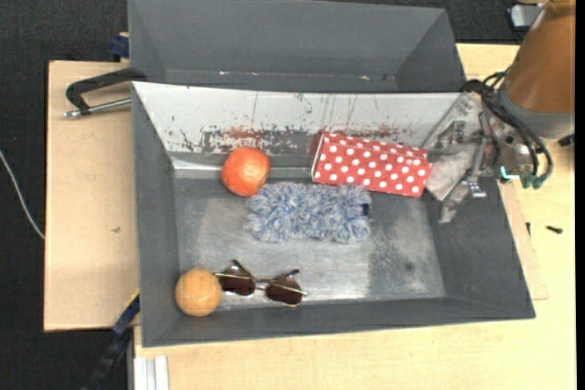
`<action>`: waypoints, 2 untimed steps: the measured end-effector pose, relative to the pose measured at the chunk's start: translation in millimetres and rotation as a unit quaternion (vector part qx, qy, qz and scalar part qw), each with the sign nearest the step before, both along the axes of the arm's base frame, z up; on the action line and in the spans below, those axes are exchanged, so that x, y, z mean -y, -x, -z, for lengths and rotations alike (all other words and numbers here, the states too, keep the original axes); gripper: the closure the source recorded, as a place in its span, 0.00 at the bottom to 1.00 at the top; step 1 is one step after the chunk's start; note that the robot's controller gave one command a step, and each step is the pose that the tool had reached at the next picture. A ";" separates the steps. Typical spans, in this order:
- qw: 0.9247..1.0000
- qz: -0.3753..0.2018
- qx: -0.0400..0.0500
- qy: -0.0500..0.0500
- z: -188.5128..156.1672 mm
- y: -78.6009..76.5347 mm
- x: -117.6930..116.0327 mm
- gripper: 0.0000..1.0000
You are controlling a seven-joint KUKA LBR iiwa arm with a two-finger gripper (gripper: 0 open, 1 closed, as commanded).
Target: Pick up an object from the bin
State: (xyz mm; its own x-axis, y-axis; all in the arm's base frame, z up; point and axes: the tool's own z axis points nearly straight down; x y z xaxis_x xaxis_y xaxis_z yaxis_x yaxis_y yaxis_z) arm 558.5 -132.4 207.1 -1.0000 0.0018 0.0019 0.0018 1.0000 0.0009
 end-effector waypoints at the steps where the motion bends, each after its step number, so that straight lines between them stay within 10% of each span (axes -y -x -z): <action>1: 1.000 -0.001 0.003 0.001 -2.7 -1.5 -0.6 1.00; 2: 1.000 -0.001 0.003 0.001 -2.7 -1.5 -0.6 1.00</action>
Offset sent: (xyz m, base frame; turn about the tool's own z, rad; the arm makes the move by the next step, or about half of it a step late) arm 0.0000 0.0000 0.0000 0.0000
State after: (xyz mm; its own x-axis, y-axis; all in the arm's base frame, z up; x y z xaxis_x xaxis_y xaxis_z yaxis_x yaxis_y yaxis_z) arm 559.9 -131.8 209.8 -1.0000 0.0000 -0.0036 0.0000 1.0000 -0.0002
